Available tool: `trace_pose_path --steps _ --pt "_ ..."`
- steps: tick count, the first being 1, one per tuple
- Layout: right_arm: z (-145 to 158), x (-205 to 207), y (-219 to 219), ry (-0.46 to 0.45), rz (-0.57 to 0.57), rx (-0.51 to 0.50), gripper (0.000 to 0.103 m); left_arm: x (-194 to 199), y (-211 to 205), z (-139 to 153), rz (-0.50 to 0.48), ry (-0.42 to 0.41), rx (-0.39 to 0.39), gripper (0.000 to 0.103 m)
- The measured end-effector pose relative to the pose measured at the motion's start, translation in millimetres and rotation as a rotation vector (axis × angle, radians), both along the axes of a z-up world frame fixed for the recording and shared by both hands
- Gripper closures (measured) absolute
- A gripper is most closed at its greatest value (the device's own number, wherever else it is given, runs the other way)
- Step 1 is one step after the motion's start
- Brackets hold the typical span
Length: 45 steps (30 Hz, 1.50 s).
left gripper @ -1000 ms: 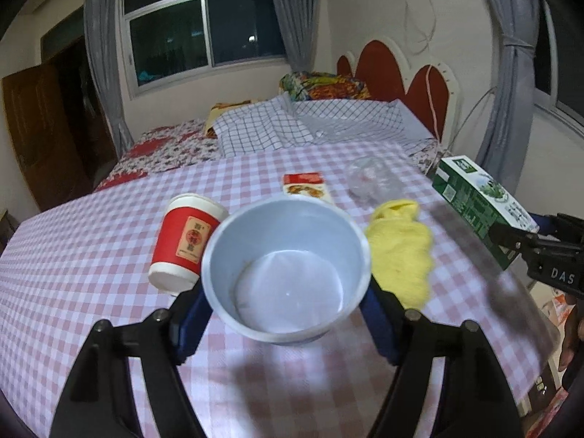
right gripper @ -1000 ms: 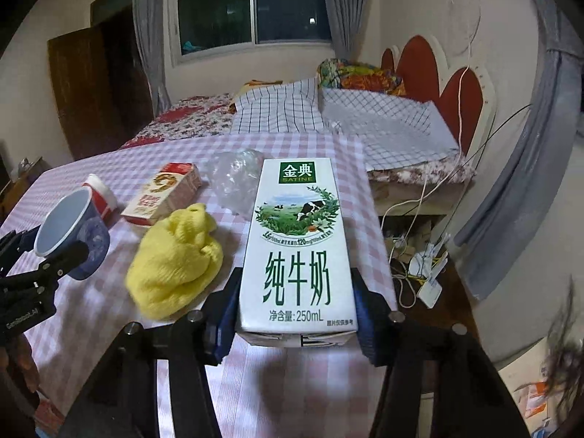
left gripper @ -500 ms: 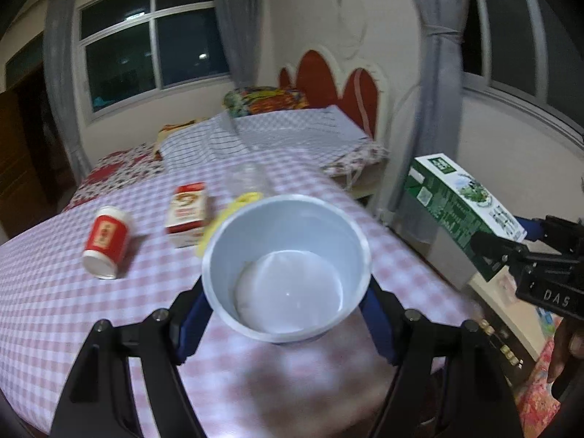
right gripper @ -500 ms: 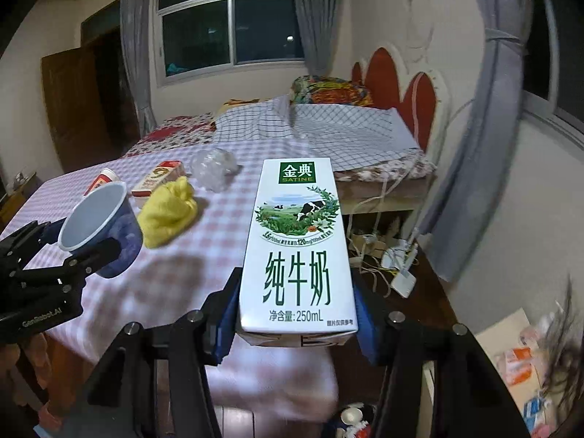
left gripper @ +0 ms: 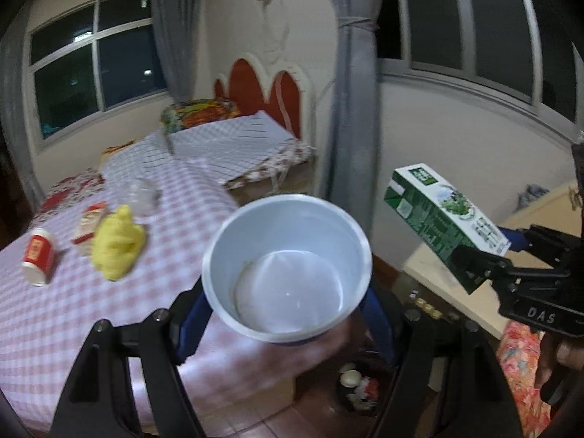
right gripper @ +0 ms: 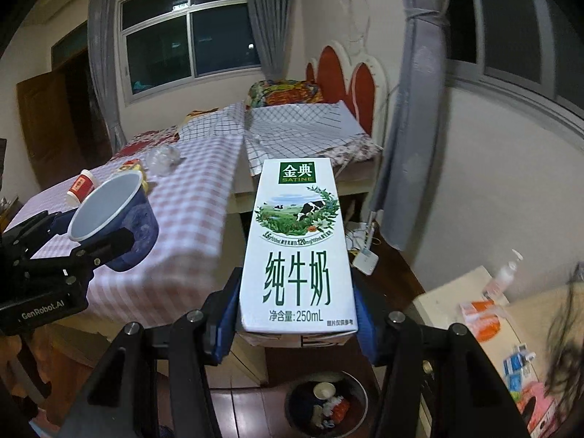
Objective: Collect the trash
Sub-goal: 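Carry the blue bowl and white milk carton with both tools over the bin, then open both tools to drop the bowl and carton into the bin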
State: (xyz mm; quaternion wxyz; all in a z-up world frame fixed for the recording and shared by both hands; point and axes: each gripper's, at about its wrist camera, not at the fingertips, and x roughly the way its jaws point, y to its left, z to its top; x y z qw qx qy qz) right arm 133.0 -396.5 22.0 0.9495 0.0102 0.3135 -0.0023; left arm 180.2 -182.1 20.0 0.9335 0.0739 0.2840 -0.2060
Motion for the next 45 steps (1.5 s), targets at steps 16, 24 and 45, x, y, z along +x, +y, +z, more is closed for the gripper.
trace_pose_path --steps 16,24,45 --pt "-146.5 -57.4 -90.4 0.214 -0.058 0.035 0.047 -22.5 -91.6 -137.6 -0.215 0.218 0.062 0.028" --pt "-245.6 -35.6 -115.1 0.373 -0.034 0.09 0.047 0.4 -115.5 -229.5 -0.217 0.391 0.132 0.028" --pt "-393.5 -3.6 -121.6 0.648 0.102 0.069 0.046 17.3 -145.1 -361.5 -0.244 0.655 0.189 0.027"
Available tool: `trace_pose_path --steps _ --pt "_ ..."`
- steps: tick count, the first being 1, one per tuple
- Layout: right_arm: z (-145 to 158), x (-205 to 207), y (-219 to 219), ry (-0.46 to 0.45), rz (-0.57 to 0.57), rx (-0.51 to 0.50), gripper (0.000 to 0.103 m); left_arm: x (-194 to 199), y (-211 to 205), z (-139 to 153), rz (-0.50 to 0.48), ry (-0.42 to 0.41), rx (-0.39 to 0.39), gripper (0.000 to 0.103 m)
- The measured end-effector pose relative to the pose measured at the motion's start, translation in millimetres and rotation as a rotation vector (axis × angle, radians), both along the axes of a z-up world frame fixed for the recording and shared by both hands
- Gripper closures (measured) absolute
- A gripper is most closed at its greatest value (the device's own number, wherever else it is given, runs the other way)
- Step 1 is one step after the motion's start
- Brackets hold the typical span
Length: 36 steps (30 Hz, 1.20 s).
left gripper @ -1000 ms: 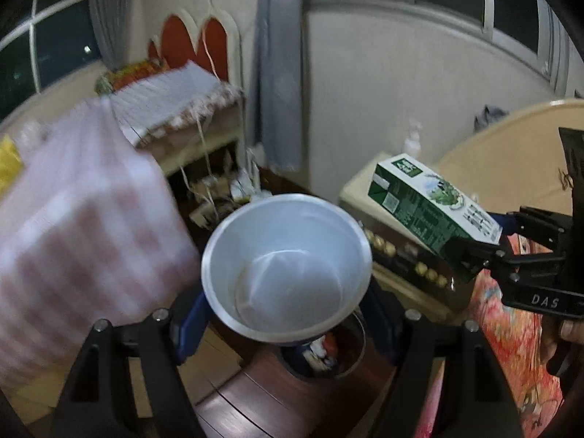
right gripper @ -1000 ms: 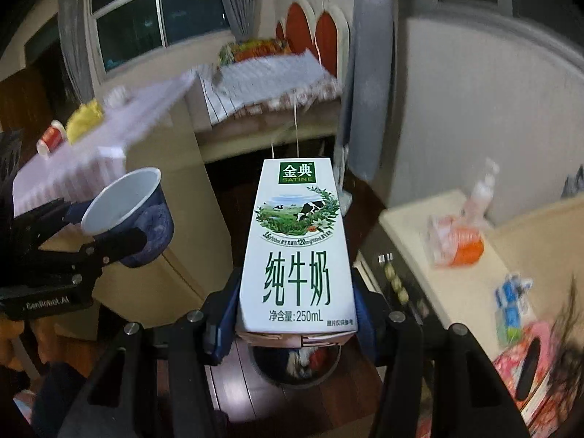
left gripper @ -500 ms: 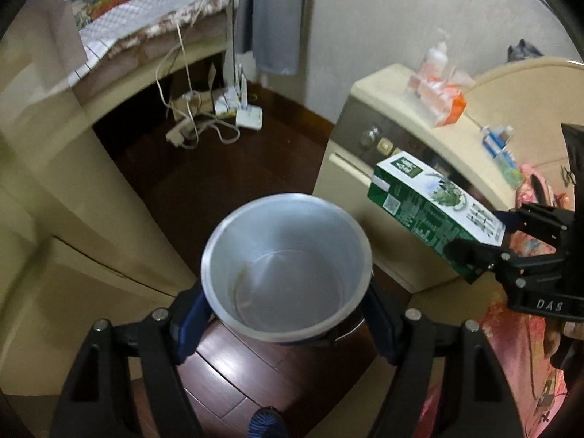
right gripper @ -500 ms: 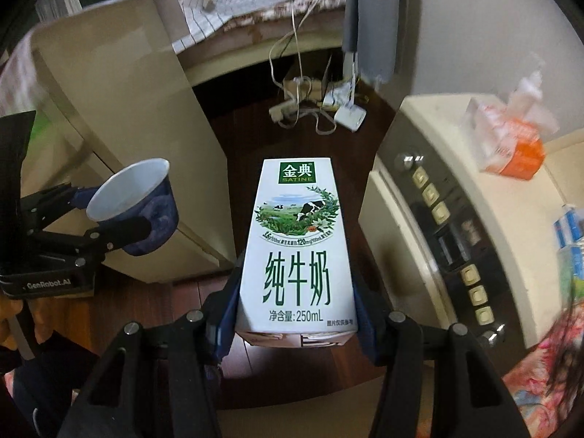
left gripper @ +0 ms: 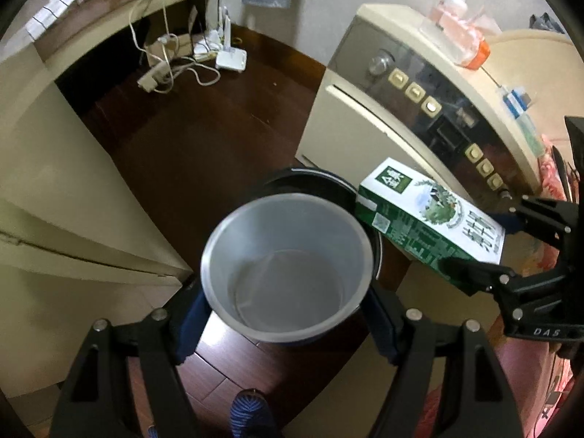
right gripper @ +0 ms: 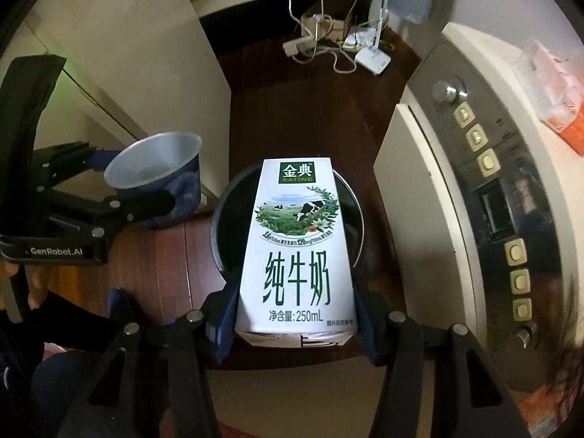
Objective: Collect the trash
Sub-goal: 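Open both tools to drop the bowl and carton into the bin, then move both tools back toward the red cup and yellow cloth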
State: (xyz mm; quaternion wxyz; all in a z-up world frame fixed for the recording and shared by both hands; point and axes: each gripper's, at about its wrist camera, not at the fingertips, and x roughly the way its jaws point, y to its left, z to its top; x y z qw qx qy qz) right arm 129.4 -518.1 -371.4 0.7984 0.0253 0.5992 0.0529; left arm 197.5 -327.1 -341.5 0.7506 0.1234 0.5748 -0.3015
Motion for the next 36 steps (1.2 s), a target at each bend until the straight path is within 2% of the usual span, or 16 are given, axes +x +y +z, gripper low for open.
trace_pose_path --steps 4,5,6,7,8,11,17,19,22,27,32,36 --pt "-14.7 14.3 7.4 0.027 0.085 -0.01 0.045 9.6 -5.7 -13.4 -0.021 0.052 -0.015 0.025" --pt "-17.8 16.1 10.5 0.03 0.102 -0.041 0.044 12.5 -7.9 -18.6 -0.026 0.066 -0.006 0.017" --pt "-22.9 18.9 9.0 0.035 0.101 -0.082 0.026 16.0 -7.4 -22.5 -0.016 0.063 0.01 0.012" --pt "-25.7 20.8 5.7 0.037 0.096 -0.09 0.002 19.5 -5.3 -23.6 -0.005 0.053 0.017 0.009" --pt "-26.4 22.2 0.6 0.03 0.086 -0.103 0.0 22.0 -2.3 -22.9 0.005 0.053 0.013 0.009" --pt "-20.6 22.7 -16.8 0.015 0.029 -0.087 0.0 22.7 3.5 -15.2 0.01 0.041 -0.014 0.009" --pt "-1.3 19.0 -37.9 -0.021 -0.085 -0.008 0.0 14.7 7.6 -6.3 0.021 0.011 -0.002 0.009" --pt "13.5 16.4 -39.8 -0.044 -0.118 0.005 0.0 10.9 11.8 6.8 0.035 -0.019 -0.005 0.009" --pt "45.4 12.0 -37.0 -0.098 -0.147 -0.01 0.0 0.7 18.6 39.1 0.051 -0.093 -0.009 0.009" --pt "102.1 6.0 -25.0 -0.178 -0.174 -0.031 0.0 -10.7 32.8 91.2 0.086 -0.17 -0.039 0.009" --pt "172.2 -5.0 -0.9 -0.291 -0.156 -0.058 0.0 -35.0 49.4 150.3 0.093 -0.272 -0.077 0.009" --pt "219.8 -13.4 18.4 -0.361 -0.132 -0.078 0.0 -48.5 62.6 185.6 0.115 -0.327 -0.1 0.009"
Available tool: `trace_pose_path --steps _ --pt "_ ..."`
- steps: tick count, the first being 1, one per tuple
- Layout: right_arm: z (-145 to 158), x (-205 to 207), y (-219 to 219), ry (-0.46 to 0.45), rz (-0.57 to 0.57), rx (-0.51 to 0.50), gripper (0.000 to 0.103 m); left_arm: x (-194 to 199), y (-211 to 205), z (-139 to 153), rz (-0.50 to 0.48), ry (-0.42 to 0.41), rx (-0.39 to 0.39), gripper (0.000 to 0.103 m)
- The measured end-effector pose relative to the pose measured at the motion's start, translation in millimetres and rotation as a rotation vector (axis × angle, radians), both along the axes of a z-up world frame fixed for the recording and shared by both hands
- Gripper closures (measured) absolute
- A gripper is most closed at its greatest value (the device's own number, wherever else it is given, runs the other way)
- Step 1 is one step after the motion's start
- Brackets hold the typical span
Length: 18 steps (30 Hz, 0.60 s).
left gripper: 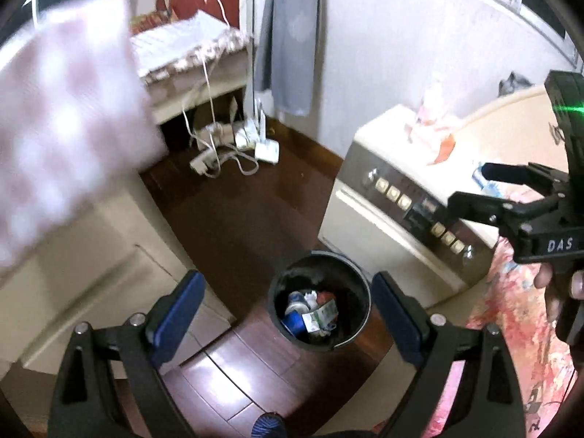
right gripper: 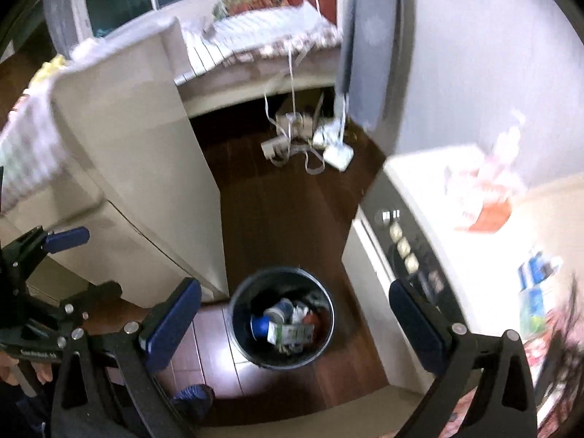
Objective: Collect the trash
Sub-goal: 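Move both tools back toward the red cup and yellow cloth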
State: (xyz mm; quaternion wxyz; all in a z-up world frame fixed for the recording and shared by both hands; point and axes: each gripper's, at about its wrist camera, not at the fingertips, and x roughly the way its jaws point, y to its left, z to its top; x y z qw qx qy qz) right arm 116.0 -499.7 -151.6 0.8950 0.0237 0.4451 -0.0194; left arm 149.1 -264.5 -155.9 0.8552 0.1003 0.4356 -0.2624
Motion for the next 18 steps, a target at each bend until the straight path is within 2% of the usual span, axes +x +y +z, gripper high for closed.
trace_pose_path --steps 7,14,18 --pt "66.1 -12.0 32.8 -0.093 0.029 -0.026 0.0 -10.5 25.7 53.9 0.05 -0.104 -0.033 0.009" --pt "116.3 -11.5 77.7 -0.178 0.079 -0.042 0.0 -7.8 79.2 102.7 0.152 -0.215 -0.066 0.009" --pt "141.9 2.6 116.9 -0.221 0.136 -0.006 0.0 3.8 120.8 123.2 0.242 -0.26 -0.079 0.009"
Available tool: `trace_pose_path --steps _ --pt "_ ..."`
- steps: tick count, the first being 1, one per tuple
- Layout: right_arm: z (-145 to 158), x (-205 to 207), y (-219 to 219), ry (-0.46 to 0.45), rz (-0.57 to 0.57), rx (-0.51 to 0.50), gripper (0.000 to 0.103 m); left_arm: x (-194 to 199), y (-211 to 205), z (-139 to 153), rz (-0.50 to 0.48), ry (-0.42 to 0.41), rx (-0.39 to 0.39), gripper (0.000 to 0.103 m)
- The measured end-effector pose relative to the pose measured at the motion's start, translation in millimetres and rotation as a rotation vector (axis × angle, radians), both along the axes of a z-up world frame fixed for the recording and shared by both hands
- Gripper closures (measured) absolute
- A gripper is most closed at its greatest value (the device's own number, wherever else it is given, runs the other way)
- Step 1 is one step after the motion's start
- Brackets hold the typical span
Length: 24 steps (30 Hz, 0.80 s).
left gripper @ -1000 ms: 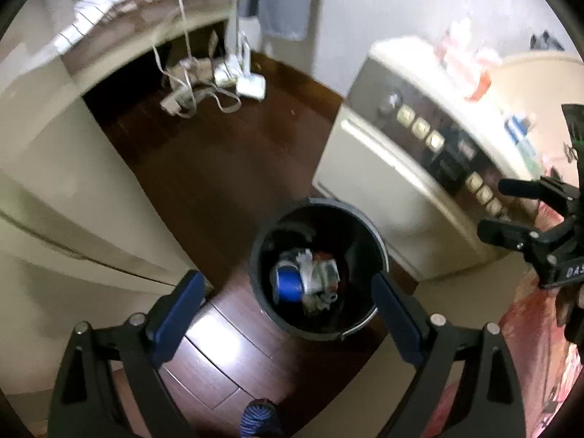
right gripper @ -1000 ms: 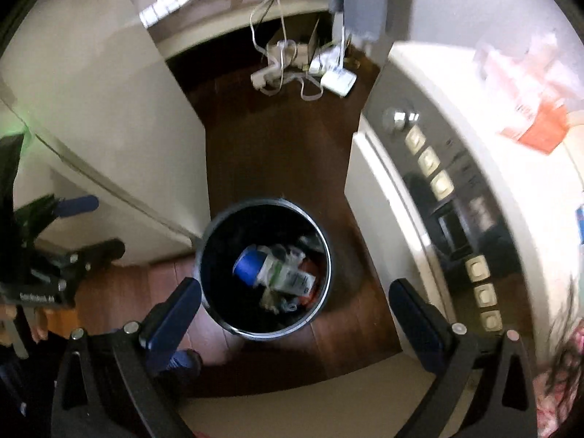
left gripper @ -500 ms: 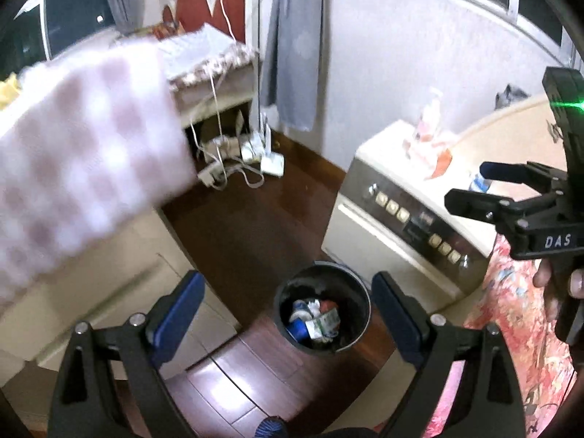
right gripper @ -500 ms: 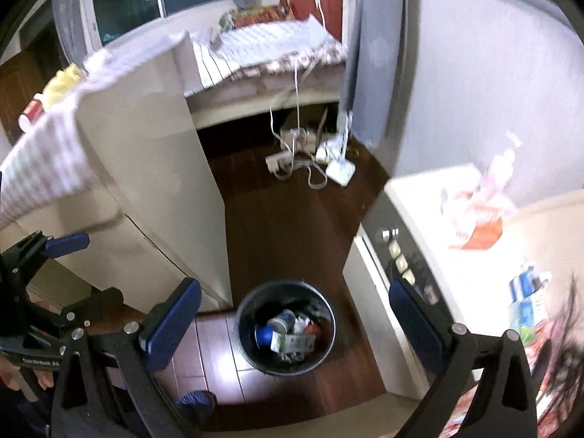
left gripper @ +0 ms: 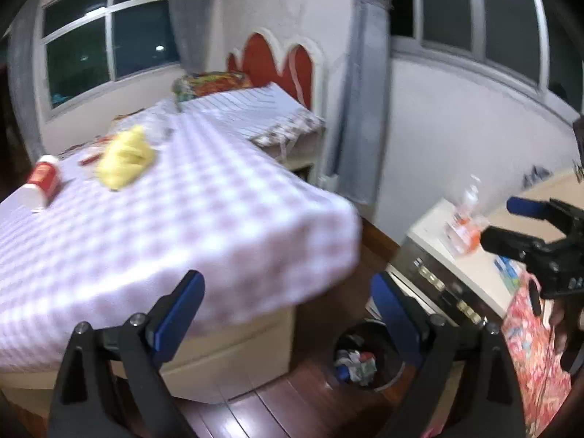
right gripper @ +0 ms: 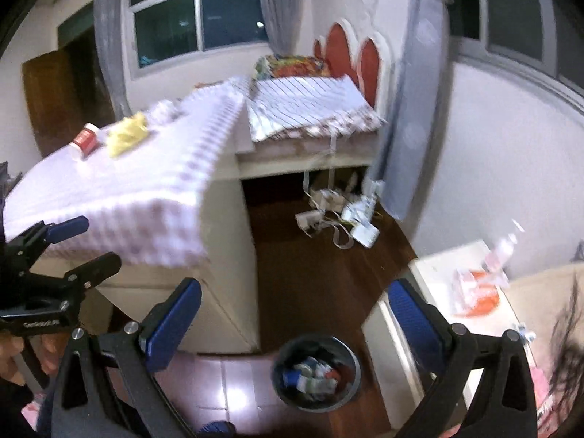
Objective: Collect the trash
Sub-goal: 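Move both tools back toward the red cup and yellow cloth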
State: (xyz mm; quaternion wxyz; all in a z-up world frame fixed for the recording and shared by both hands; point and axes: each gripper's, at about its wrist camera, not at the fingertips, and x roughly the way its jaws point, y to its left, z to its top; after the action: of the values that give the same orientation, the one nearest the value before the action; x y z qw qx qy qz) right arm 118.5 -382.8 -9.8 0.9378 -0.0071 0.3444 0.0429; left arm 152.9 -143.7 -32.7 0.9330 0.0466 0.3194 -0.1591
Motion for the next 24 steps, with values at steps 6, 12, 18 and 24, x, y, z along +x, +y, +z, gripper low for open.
trace_pose_path --steps 6,12,18,24 --pt "28.2 31.8 70.4 -0.048 0.076 0.023 0.0 21.7 80.9 16.6 0.164 -0.04 -0.017 0.009" --pt "42.2 68.6 144.9 -0.054 0.151 0.038 0.0 36.6 155.5 29.1 0.282 -0.068 -0.047 0.01" --pt "50.4 98.5 213.3 -0.061 0.218 0.033 0.0 46.9 208.0 34.5 0.349 -0.083 -0.046 0.01" --pt "52.5 124.4 257.3 -0.054 0.244 0.012 0.0 67.2 246.3 33.8 0.386 -0.066 -0.034 0.01"
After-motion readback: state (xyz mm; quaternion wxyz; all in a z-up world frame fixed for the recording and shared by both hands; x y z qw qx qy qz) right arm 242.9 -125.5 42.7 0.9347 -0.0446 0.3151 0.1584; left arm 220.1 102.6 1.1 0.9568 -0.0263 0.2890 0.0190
